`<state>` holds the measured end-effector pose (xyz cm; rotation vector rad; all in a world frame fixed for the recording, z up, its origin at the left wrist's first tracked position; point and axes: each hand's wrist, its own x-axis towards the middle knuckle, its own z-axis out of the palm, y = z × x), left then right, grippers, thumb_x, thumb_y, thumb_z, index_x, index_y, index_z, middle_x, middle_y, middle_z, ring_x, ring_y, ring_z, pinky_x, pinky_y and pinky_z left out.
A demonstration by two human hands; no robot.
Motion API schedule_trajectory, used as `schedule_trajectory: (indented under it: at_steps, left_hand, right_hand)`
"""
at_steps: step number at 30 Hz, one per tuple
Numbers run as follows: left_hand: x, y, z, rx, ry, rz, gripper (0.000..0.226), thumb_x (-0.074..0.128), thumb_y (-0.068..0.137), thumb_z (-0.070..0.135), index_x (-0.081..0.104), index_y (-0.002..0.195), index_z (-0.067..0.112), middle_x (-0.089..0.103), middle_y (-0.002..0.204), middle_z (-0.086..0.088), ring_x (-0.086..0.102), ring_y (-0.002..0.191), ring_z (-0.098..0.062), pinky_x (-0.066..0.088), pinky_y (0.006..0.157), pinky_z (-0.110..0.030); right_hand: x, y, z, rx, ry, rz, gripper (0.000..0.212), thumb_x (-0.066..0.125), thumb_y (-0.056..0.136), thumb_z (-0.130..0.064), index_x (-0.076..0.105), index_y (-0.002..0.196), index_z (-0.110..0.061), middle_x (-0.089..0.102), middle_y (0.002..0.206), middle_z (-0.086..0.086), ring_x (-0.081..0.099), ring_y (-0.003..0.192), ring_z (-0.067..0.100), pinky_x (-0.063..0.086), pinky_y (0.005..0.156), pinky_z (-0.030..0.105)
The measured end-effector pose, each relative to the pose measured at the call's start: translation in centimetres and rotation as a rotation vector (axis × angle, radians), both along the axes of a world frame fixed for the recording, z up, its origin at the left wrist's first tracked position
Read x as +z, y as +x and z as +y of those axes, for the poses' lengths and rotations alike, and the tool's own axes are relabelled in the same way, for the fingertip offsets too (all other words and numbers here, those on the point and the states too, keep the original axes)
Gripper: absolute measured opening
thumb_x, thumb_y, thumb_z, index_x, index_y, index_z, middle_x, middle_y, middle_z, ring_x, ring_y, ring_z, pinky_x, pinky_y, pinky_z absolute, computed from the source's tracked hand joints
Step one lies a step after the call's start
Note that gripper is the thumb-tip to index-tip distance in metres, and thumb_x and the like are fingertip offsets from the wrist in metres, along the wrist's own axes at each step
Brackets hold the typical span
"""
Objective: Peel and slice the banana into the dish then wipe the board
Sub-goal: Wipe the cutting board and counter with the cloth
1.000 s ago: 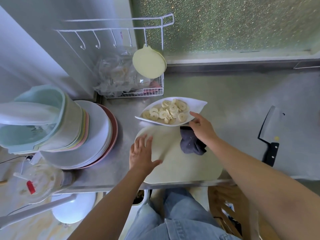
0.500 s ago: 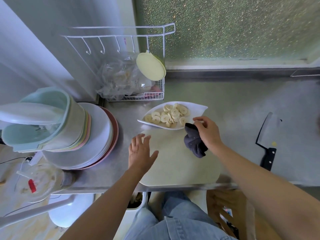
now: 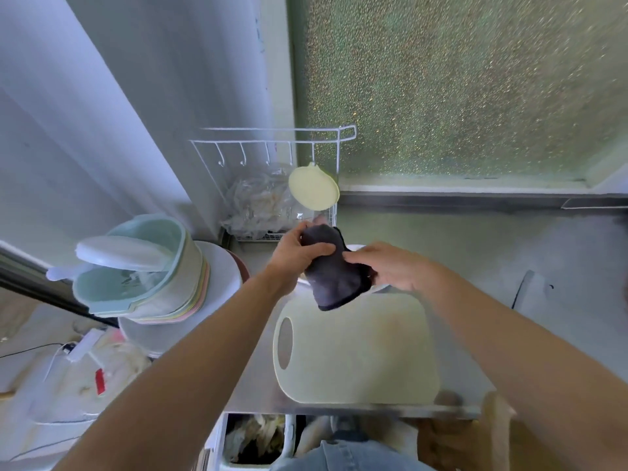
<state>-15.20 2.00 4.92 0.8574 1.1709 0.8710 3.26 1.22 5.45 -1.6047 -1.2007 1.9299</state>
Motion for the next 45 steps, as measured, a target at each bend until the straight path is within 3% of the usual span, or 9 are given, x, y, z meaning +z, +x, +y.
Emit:
schedule_trajectory:
  at_steps: [4,7,13,18,22,31,35,40,45]
  left_hand:
    - [3.3,0.0,3.1,0.098,-0.109,-0.096,0.048,0.073,0.079,0.001,0.054,0.122,0.009,0.062,0.113,-0.012,0.061,0.093,-0.022,0.055,0.070,-0.031]
    - [6.0,0.4,4.2,-0.104,-0.308,0.034,0.025,0.067,0.087,0.021,0.058,0.108,0.011,0.064,0.100,-0.007,0.060,0.083,-0.020,0.053,0.069,-0.031]
    - [11.8,1.5,9.7,0.317,0.117,0.094,0.030,0.064,0.088,0.010,0.050,0.115,0.012,0.064,0.095,-0.011,0.061,0.078,-0.022,0.052,0.071,-0.034]
    - [11.6,2.0,12.5,0.264,0.362,0.646,0.043,0.062,0.085,0.017,0.049,0.126,0.021,0.057,0.114,-0.011,0.058,0.100,-0.028,0.050,0.086,-0.035]
    - [9.1,2.4,12.7,-0.013,0.486,1.280,0.051,0.057,0.089,0.039,0.044,0.138,0.036,0.023,0.152,-0.007,0.023,0.136,-0.030,0.026,0.108,-0.043]
    - [7.7,3.5,11.1,0.122,0.839,1.474,0.048,0.058,0.082,0.029,0.049,0.129,0.021,0.041,0.138,-0.011,0.031,0.127,-0.030,0.023,0.102,-0.046]
    - [5.6,7.4,7.8,-0.023,1.246,1.189,0.033,0.053,0.075,0.013,0.056,0.107,0.012,0.055,0.103,-0.012,0.050,0.087,-0.031,0.042,0.073,-0.040]
    - [-0.8,13.3,1.8,-0.703,0.809,0.932,0.023,0.049,0.092,0.017,0.060,0.112,0.019,0.061,0.110,-0.002,0.060,0.096,-0.025,0.041,0.077,-0.032]
    - [-7.8,16.6,-3.5,-1.140,0.665,1.079,0.039,0.054,0.091,0.028,0.049,0.130,0.023,0.046,0.130,-0.003,0.047,0.121,-0.021,0.042,0.091,-0.033]
  right_hand:
    - [3.0,-0.4,2.9,-0.311,0.270,0.241,0.020,0.059,0.087,0.002,0.057,0.099,-0.014,0.067,0.088,0.004,0.063,0.078,0.017,0.051,0.068,0.028]
    - [5.8,-0.6,5.3,-0.381,0.398,0.248,0.023,0.059,0.084,0.005,0.053,0.090,-0.017,0.062,0.087,0.005,0.059,0.080,0.020,0.046,0.070,0.030]
    - [9.7,-1.0,11.2,-0.568,0.595,0.358,0.028,0.065,0.080,-0.010,0.051,0.104,-0.018,0.063,0.104,0.009,0.062,0.093,0.022,0.048,0.084,0.036]
    - [8.3,-1.3,14.5,-0.467,0.882,-0.191,0.056,0.069,0.081,-0.007,0.040,0.129,-0.013,0.052,0.114,0.010,0.052,0.101,0.018,0.044,0.086,0.025]
    - [6.0,-1.1,15.9,-0.384,1.022,-0.395,0.029,0.063,0.076,-0.021,0.066,0.105,-0.016,0.061,0.104,0.008,0.056,0.102,0.026,0.047,0.091,0.038]
    - [5.3,0.4,14.1,-0.289,1.074,-0.329,0.027,0.054,0.093,-0.012,0.063,0.118,-0.013,0.059,0.113,0.007,0.053,0.100,0.008,0.039,0.085,0.007]
    - [3.0,4.3,10.5,-0.467,0.936,-0.285,0.021,0.050,0.096,-0.015,0.063,0.111,-0.016,0.065,0.104,-0.002,0.065,0.088,0.019,0.052,0.073,0.028]
    - [-3.7,12.6,4.3,-0.546,0.411,-0.544,0.015,0.053,0.089,-0.015,0.062,0.086,-0.027,0.070,0.094,0.011,0.066,0.090,0.032,0.053,0.085,0.042]
    - [-8.5,21.0,-3.5,-0.363,-0.081,-0.991,0.042,0.053,0.089,-0.019,0.043,0.126,-0.002,0.048,0.130,0.019,0.048,0.119,0.035,0.040,0.095,0.034]
